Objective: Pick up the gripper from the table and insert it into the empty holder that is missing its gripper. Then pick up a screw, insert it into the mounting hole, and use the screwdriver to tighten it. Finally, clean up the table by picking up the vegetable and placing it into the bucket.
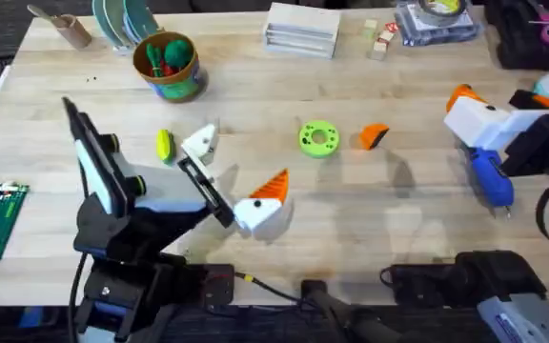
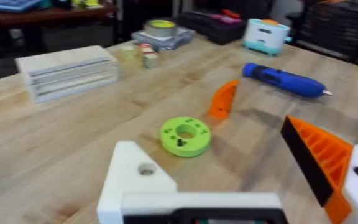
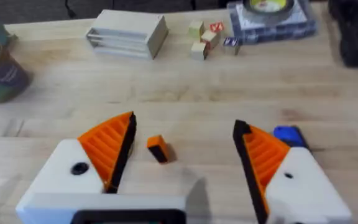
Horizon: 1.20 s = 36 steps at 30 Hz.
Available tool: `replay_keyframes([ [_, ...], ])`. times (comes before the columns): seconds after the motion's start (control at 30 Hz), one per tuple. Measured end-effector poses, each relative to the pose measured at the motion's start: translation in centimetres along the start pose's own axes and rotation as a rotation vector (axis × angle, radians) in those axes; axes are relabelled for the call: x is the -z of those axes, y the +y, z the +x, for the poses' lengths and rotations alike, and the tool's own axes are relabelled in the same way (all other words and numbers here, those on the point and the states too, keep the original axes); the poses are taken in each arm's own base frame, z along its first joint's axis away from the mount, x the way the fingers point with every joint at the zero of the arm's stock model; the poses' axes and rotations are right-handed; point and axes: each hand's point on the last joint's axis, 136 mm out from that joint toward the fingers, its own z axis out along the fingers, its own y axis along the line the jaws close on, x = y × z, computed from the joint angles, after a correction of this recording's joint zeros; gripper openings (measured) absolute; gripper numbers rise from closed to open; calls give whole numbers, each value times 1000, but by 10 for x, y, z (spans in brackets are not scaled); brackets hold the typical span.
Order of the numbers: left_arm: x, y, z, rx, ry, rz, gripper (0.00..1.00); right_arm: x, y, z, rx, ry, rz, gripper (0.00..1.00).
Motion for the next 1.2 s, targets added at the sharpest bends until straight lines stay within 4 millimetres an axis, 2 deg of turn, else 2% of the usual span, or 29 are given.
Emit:
replay_keyframes([
  [0.13,1,-16,2,5,11,92,993,-3,2,19,-64,87,-11,992],
  [0.3,2,-26,4,9,18,150,992,-15,11,44,-64,230,-66,993],
  [0.57,3,-30,5,11,22,176,993,-33,30,67,16,409,-153,992],
  [0.6,3,-30,5,11,22,176,993,-43,36,71,53,478,-178,993],
  [0.7,3,-30,5,11,22,177,993,-55,38,75,73,531,-188,993],
  [0.73,3,-30,5,12,22,177,993,-64,36,87,84,594,-187,992],
  [0.93,3,-30,5,12,22,177,993,-80,37,113,178,705,-226,991],
  [1.2,3,-30,5,12,22,177,992,-109,43,120,251,735,-266,992],
])
